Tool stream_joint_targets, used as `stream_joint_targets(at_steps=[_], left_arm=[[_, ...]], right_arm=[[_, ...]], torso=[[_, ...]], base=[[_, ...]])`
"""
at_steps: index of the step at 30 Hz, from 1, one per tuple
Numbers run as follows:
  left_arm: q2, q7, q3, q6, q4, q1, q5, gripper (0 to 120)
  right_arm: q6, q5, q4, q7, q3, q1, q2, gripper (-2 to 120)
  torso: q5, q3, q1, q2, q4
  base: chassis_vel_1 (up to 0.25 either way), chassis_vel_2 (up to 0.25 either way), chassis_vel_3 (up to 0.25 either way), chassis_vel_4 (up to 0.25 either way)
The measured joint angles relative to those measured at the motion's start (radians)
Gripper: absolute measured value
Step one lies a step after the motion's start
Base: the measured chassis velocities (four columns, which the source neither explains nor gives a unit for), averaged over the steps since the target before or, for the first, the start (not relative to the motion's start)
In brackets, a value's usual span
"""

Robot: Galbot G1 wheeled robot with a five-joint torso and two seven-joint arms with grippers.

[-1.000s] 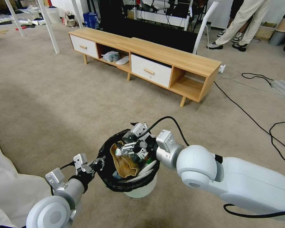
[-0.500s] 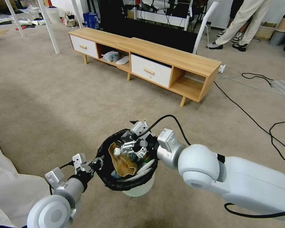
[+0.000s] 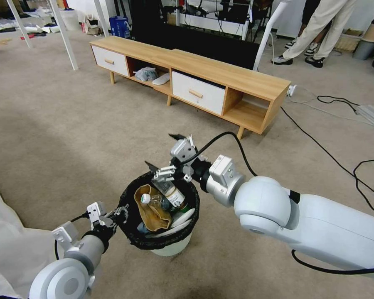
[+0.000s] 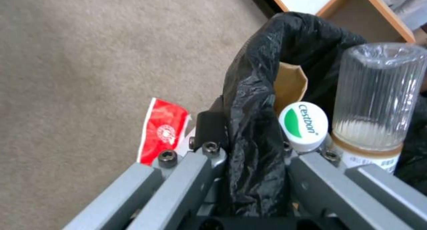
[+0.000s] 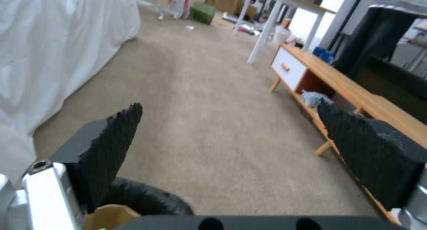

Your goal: Pick up the trash bin and place the garbage on the floor into it.

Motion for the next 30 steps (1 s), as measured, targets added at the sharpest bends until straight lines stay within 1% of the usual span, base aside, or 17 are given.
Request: stream_joint_targets(at_steps=[2, 5, 7, 10, 11, 14, 17, 24, 26, 30], left_arm=[[-0.021, 0.004, -0.005, -0.007, -0.017, 0.016, 0.031, 0], [-0.024, 0.006, -0.007, -0.009, -0.021, 0.019, 0.039, 0], [-0.045, 0.009, -0.028, -0.016, -0.05, 0.038, 0.074, 0], [-0.049, 0.011, -0.036, -0.017, -0.059, 0.047, 0.084, 0], [-0.053, 0.015, -0.055, -0.024, -0.075, 0.06, 0.093, 0], [-0.054, 0.015, -0.069, -0.026, -0.083, 0.065, 0.094, 0], [-0.054, 0.024, -0.106, -0.028, -0.098, 0.083, 0.107, 0], [-0.064, 0.045, -0.135, -0.039, -0.108, 0.106, 0.156, 0], [-0.07, 0.061, -0.149, -0.051, -0.111, 0.119, 0.19, 0], [-0.078, 0.065, -0.16, -0.057, -0.116, 0.129, 0.201, 0]], right_arm=[[0.025, -0.003, 0.0, 0.015, 0.013, -0.016, 0.002, 100], [0.031, -0.004, 0.0, 0.02, 0.016, -0.02, 0.003, 100], [0.053, -0.016, 0.0, 0.057, 0.03, -0.041, 0.014, 100], [0.058, -0.023, -0.002, 0.067, 0.037, -0.049, 0.017, 100], [0.066, -0.042, -0.008, 0.073, 0.059, -0.067, 0.016, 100], [0.068, -0.048, -0.011, 0.074, 0.071, -0.076, 0.013, 100], [0.069, -0.056, -0.015, 0.081, 0.106, -0.108, 0.01, 100], [0.066, -0.078, -0.028, 0.107, 0.132, -0.172, 0.03, 100], [0.062, -0.103, -0.034, 0.12, 0.148, -0.22, 0.038, 100], [0.056, -0.132, -0.042, 0.123, 0.178, -0.269, 0.043, 100]], torso=[[0.0, 0.0, 0.0, 0.0, 0.0], [0.0, 0.0, 0.0, 0.0, -0.0001], [0.0, 0.0, 0.0, 0.0, 0.0], [0.0, 0.0, 0.0, 0.0, 0.0001], [0.0, 0.0, 0.0, 0.0, 0.0], [0.0001, 0.0, 0.0, 0.0, -0.0001], [0.0, 0.0, 0.0, 0.0, -0.0001], [0.0, 0.0, 0.0, 0.0, 0.0], [-0.0001, 0.0, 0.0, 0.0, 0.0], [0.0001, 0.0, 0.0, 0.0, -0.0001]], base=[[0.0, 0.0, 0.0, 0.0], [0.0, 0.0, 0.0, 0.0], [0.0, 0.0, 0.0, 0.0], [0.0, 0.0, 0.0, 0.0], [0.0, 0.0, 0.0, 0.0], [0.0, 0.0, 0.0, 0.0], [0.0, 0.0, 0.0, 0.0], [0.0, 0.0, 0.0, 0.0], [0.0, 0.0, 0.0, 0.0], [0.0, 0.0, 0.0, 0.0]])
